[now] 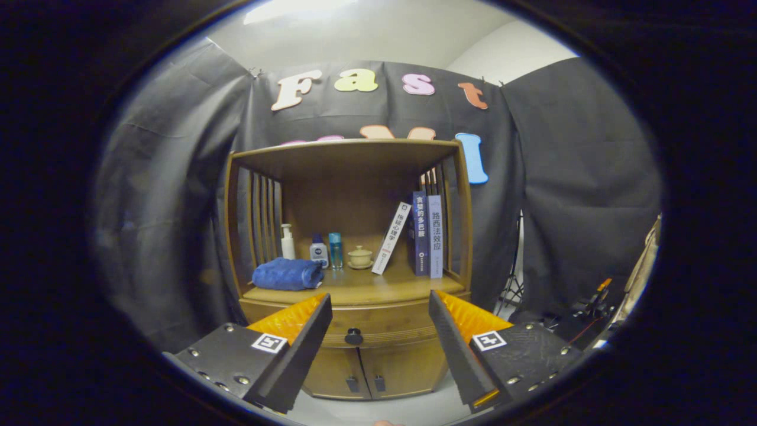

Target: Pull open the drawer, take out the items inside it, and place them on the countertop above the cabinet.

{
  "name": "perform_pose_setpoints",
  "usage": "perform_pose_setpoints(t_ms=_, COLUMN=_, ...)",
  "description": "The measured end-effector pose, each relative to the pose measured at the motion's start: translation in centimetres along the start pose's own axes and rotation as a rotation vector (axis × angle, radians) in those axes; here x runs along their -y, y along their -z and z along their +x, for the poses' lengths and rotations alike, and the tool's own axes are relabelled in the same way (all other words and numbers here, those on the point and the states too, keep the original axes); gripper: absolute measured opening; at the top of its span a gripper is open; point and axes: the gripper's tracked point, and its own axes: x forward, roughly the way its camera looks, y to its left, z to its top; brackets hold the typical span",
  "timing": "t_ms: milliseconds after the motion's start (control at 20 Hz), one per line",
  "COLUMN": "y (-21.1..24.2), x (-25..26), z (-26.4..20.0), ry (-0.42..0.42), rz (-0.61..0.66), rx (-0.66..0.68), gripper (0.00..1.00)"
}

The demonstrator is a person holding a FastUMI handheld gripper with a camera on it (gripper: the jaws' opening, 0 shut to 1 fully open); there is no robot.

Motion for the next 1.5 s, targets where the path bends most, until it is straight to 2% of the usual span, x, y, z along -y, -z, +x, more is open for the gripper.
perform_pose_setpoints(t_ms=350, y=8.6, x=-0.8, z=8.3, ry=-0.037, rz=-0.002, rx=-0.080, gripper=0.98)
perform_pose_setpoints(t_ms=650, y=14.7, x=-2.7, z=12.8, ry=-0.064, rz=0.023, rx=-0.146, gripper=0.99)
perform_pose_setpoints(t_ms=850, y=17.7, x=-5.1, z=14.7, ry=-0.088, rz=-0.048, rx=-0.164, gripper=0.99)
perform_pose_setpoints(t_ms=950, y=18.8, x=-4.9, z=15.4, ry=-0.054, rz=-0.120, rx=-0.182, gripper=0.99)
perform_pose_setpoints(t_ms=1050, y=19.7, x=-5.7, z=16.3, ry=-0.062, rz=-0.124, rx=-0.186, gripper=0.78)
perform_pose_setpoints(t_ms=1350, y=21.2, x=-6.2, z=18.0, ry=-0.048, rz=-0.071, rx=-0.213, gripper=0.48)
perform_pose_setpoints(t_ms=1500, y=20.7, x=-6.3, z=17.8, ry=-0.062, rz=-0.068, rx=-0.164, gripper=0.39)
